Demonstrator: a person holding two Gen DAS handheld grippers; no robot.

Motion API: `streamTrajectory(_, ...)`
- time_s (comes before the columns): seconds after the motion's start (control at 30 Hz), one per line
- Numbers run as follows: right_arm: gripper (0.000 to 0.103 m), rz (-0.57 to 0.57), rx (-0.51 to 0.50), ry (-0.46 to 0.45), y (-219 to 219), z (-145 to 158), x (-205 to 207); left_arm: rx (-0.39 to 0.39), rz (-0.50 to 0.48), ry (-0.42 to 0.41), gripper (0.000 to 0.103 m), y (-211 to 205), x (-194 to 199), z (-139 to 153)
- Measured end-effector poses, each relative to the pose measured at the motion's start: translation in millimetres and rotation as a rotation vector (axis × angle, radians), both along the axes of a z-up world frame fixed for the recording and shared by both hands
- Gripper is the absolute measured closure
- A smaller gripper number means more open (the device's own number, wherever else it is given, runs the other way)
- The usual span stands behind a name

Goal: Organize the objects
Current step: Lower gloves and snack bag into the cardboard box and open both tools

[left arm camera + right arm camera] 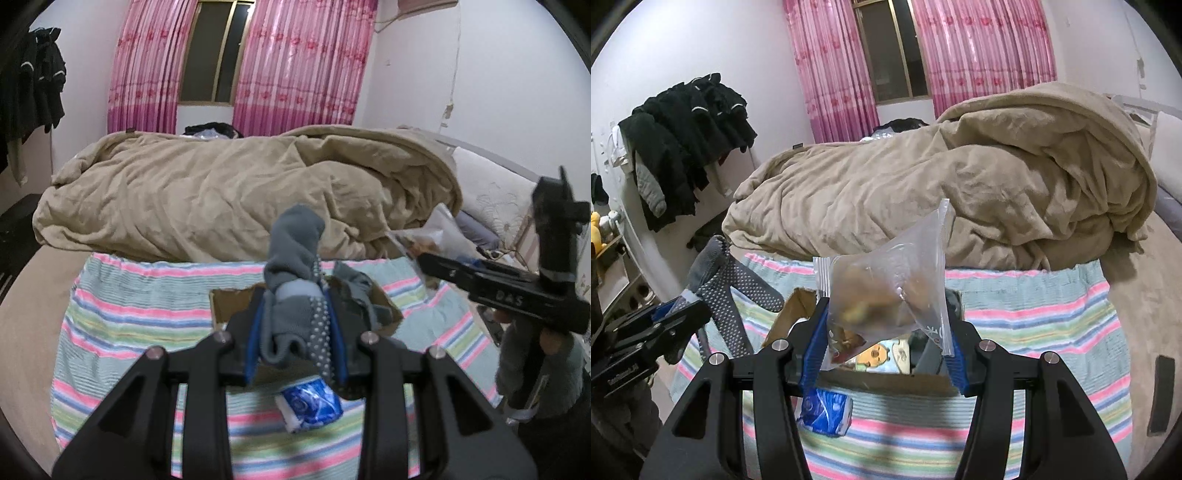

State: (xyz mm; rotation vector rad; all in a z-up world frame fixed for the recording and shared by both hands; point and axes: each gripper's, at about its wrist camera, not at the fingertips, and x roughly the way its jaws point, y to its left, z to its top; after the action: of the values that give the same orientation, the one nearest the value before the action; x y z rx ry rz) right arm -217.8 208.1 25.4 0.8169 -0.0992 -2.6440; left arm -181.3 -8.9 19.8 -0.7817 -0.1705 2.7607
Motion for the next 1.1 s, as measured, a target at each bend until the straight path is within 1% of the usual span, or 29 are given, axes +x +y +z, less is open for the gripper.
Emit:
streamTrajectory(0.17, 0.045, -0.012, 0.038, 0.024, -10.3, -0.3, -13.2, -0.001, 0.011, -0.008, 0.071, -1.8, -23.0, -6.5)
streamTrajectory(0.23, 0.045, -0.017, 0.049, 0.026, -12.8, -5.0, -19.2, -0.011, 0.026, -0.009, 0.071, -2.0, -32.7, -12.4)
streamTrajectory(0.27, 0.045, -0.017, 0.052, 0.024, -14.2, -8.4, -22.9, -0.032, 0.036, -0.02, 0.071, -0.9, -39.3, -17.7)
streamTrajectory(0.4, 0.045, -0.023, 0.067, 0.015, -18.5, -22.0, -39.7, -0.046, 0.048, -0.044, 0.071, -0.3, -56.9, -31.7)
streamTrajectory(0.53, 0.045, -0.026, 0.049, -0.026, -19.7, -36.2, -58.8, -0.025, 0.05, -0.062, 0.071, -5.3, -72.3, -44.8)
streamTrajectory(0.6, 0.045, -0.028, 0.054, -0.05, -23.5, -45.0, -67.1, -0.013, 0.052, -0.103, 0.071, -8.0, -83.1, -55.7)
streamTrajectory(0.63, 0.045, -0.023, 0.057, -0.057, -26.1, -48.9, -70.2, -0.007, 0.052, -0.108, 0.071, -8.8, -86.8, -59.3)
streamTrajectory(0.67, 0.045, -0.019, 0.059, -0.059, -28.7, -52.2, -72.9, -0.014, 0.064, -0.111, 0.071, -9.5, -90.7, -63.9)
streamTrajectory(0.7, 0.045, -0.017, 0.062, -0.062, -30.9, -56.0, -76.0, -0.023, 0.073, -0.131, 0.071, -10.0, -95.7, -69.9)
streamTrajectory(0.77, 0.045, -0.015, 0.069, -0.097, -37.1, -66.0, -84.6, -0.011, 0.06, -0.159, 0.071, -10.5, -103.7, -79.0)
streamTrajectory(0.83, 0.045, -0.01, 0.069, -0.112, -42.2, -75.9, -91.9, -0.034, 0.07, -0.168, 0.071, -8.9, -109.6, -87.1)
streamTrajectory(0.9, 0.045, -0.015, 0.085, -0.15, -46.1, -87.2, -98.6, -0.024, 0.051, -0.209, 0.071, -8.2, -116.8, -94.8)
streamTrajectory(1.0, 0.045, -0.014, 0.099, -0.183, -49.3, -100.9, -104.8, -0.039, 0.05, -0.223, 0.071, -4.9, -121.5, -103.0)
streamTrajectory(1.1, 0.045, -0.021, 0.109, -0.222, -51.0, -116.6, -110.0, -0.034, 0.053, -0.271, 0.07, -6.4, -128.4, -118.3)
